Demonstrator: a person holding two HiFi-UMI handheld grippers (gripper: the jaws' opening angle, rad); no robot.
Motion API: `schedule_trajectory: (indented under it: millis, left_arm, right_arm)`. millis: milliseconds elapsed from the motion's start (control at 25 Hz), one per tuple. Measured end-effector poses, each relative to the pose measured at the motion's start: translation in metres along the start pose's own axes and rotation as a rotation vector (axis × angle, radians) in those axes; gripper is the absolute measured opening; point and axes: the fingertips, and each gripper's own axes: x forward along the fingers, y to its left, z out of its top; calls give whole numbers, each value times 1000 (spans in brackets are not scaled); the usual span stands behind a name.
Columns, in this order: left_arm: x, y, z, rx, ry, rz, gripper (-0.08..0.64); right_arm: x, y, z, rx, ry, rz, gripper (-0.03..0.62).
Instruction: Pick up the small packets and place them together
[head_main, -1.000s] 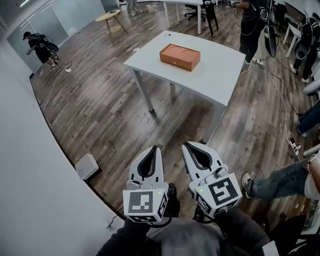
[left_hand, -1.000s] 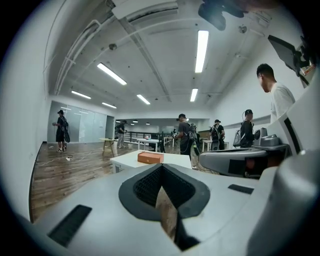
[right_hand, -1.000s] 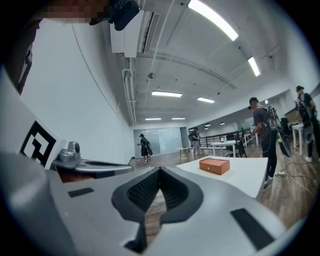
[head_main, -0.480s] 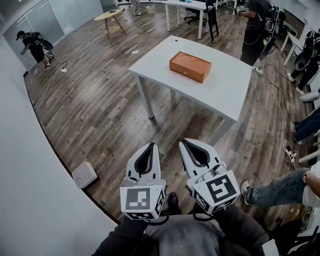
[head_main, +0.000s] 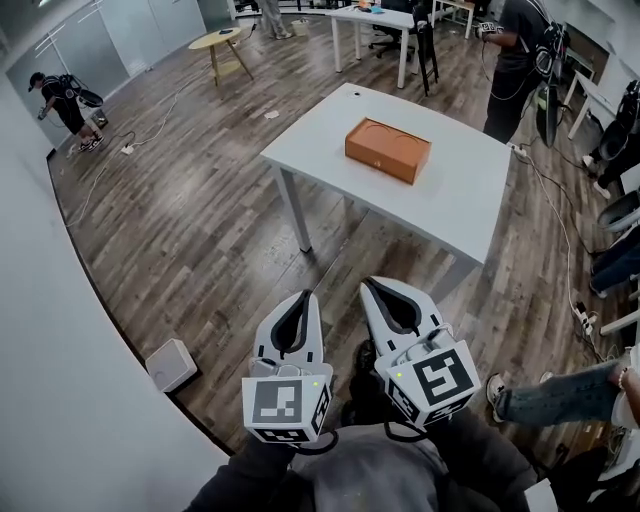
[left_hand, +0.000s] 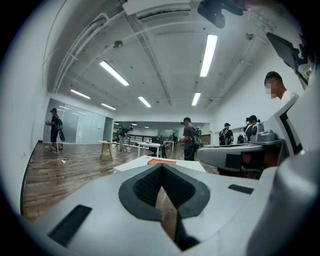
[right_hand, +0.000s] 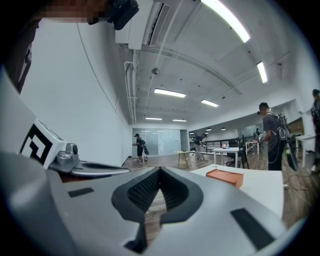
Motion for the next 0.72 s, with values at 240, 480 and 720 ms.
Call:
schedule_trajectory:
  millis: [240,480,720]
  left_arm:
    - [41,13,-6,22,16,-11,-3]
    - [97,40,-12,31,40,-23,-3]
    - [163,65,-20,17,88,-56,-3]
  right_arm:
    - [34,-28,-9,13,-8,-15,-2]
    - [86,-60,-20,30,7,-36,-2]
    - [141,-99,-35,57,53,-69,-2]
